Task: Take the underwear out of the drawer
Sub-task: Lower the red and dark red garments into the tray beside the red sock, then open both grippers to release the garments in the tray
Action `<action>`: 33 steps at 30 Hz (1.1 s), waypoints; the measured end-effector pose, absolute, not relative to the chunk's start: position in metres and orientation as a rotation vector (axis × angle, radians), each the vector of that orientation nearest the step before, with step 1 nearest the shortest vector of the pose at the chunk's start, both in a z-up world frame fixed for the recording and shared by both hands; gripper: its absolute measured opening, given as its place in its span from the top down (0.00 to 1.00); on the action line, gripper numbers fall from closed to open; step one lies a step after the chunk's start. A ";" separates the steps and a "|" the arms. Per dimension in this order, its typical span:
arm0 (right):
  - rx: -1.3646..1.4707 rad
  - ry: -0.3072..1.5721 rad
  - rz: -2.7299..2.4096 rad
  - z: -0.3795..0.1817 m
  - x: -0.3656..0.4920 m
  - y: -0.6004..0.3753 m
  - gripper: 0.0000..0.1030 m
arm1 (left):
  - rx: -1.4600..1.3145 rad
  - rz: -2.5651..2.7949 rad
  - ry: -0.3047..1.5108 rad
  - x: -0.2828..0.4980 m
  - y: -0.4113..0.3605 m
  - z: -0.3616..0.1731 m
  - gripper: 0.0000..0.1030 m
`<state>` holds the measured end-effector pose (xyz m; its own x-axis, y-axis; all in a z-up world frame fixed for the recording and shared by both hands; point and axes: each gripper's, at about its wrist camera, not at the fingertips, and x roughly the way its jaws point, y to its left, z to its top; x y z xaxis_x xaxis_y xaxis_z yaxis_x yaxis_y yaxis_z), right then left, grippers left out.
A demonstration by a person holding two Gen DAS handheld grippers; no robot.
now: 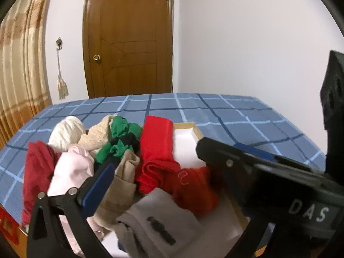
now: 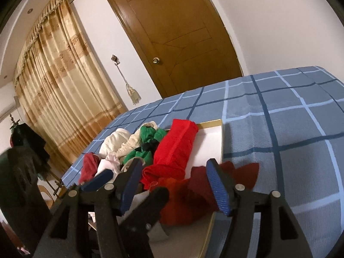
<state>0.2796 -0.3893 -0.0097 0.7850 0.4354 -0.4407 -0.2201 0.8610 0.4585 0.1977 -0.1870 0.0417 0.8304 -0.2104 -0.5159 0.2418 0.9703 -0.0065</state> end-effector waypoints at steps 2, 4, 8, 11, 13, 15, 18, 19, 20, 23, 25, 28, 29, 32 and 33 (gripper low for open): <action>0.413 0.558 0.342 -0.010 0.273 -0.389 0.37 | 0.074 -0.222 0.537 0.198 -0.185 0.042 0.01; 0.434 0.546 0.326 -0.012 0.268 -0.390 0.37 | 0.072 -0.205 0.536 0.199 -0.181 0.042 0.01; 0.448 0.524 0.294 -0.014 0.257 -0.390 0.37 | 0.057 -0.171 0.549 0.204 -0.169 0.038 0.01; 0.464 0.524 0.280 -0.016 0.253 -0.389 0.37 | 0.045 -0.167 0.561 0.203 -0.163 0.035 0.01; 0.469 0.516 0.254 -0.017 0.252 -0.388 0.37 | 0.042 -0.169 0.573 0.204 -0.160 0.031 0.01; 0.468 0.518 0.236 -0.019 0.251 -0.385 0.37 | 0.043 -0.159 0.577 0.205 -0.157 0.029 0.01; 0.464 0.516 0.218 -0.022 0.248 -0.381 0.37 | 0.040 -0.145 0.586 0.205 -0.151 0.025 0.01; 0.462 0.516 0.210 -0.022 0.246 -0.380 0.37 | 0.034 -0.147 0.590 0.204 -0.148 0.025 0.01; 0.467 0.516 0.205 -0.023 0.243 -0.380 0.37 | 0.031 -0.148 0.590 0.203 -0.146 0.024 0.01; 0.486 0.505 0.187 -0.025 0.236 -0.380 0.37 | 0.028 -0.148 0.585 0.197 -0.138 0.024 0.00; 0.484 0.497 0.178 -0.026 0.231 -0.379 0.37 | 0.024 -0.152 0.581 0.193 -0.133 0.023 0.00; 0.480 0.489 0.169 -0.028 0.225 -0.376 0.37 | 0.027 -0.152 0.577 0.189 -0.128 0.023 0.00; 0.476 0.485 0.164 -0.028 0.223 -0.375 0.37 | 0.030 -0.150 0.575 0.188 -0.126 0.023 0.00; 0.461 0.475 0.159 -0.027 0.217 -0.371 0.37 | 0.040 -0.153 0.574 0.184 -0.125 0.023 0.00; 0.464 0.475 0.161 -0.027 0.216 -0.372 0.37 | 0.041 -0.154 0.572 0.182 -0.125 0.023 0.00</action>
<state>0.2157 -0.3716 -0.0273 0.8789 0.2548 -0.4031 -0.0429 0.8841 0.4654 0.1817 -0.1246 0.0234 0.8297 -0.1341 -0.5418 0.1567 0.9876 -0.0046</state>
